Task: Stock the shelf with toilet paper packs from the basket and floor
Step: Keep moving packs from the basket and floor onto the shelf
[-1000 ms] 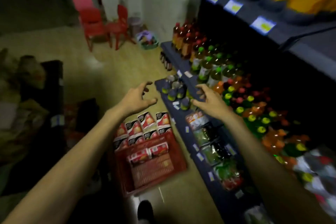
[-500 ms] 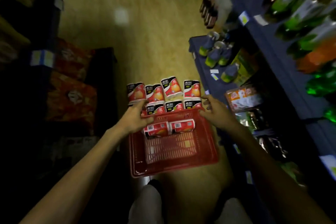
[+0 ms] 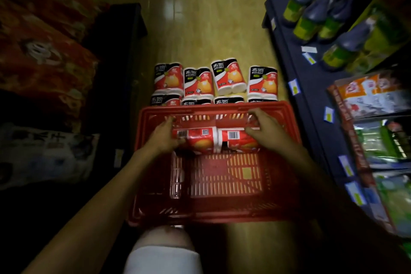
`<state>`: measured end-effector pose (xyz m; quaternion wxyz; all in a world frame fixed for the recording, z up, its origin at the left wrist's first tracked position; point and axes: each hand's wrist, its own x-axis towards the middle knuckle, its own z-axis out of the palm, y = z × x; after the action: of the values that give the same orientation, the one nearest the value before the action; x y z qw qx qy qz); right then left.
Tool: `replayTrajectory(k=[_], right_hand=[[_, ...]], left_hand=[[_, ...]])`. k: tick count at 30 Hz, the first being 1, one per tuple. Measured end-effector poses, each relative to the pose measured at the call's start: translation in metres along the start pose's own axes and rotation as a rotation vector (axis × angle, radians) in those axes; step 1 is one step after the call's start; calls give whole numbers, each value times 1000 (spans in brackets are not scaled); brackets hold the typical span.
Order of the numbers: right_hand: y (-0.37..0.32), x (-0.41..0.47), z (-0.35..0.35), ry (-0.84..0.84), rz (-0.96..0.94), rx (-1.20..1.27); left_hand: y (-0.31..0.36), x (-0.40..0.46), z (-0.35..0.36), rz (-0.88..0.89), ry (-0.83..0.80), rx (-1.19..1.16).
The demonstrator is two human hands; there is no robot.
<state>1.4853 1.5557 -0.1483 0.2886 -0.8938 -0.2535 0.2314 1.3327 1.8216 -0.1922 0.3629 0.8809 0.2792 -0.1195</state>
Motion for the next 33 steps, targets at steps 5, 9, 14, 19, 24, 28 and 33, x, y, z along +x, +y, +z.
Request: replayTrajectory(k=[5,9,14,19,24,28,33], right_hand=[[33,17,29,83,-22,24],[53,19,37,126,-30,44],[66,12,37,124,-42,16],[71,10,36,139,-52,4],[70,11,42,140,-63,8],[71,14,44,136,-52,26],[77,14,42,139,-52,19]], left_hand=[[-41,20,41,-184,38,-42],[-63,31,63,-222,64,-88],[-115,60,99,-215,115,-346],[-73,36,92,-249,159,-483],[-71,43,97,-183,120,-548],[-73,41,100,-174,109,-534],[-82,41,107,-163,58,-487]])
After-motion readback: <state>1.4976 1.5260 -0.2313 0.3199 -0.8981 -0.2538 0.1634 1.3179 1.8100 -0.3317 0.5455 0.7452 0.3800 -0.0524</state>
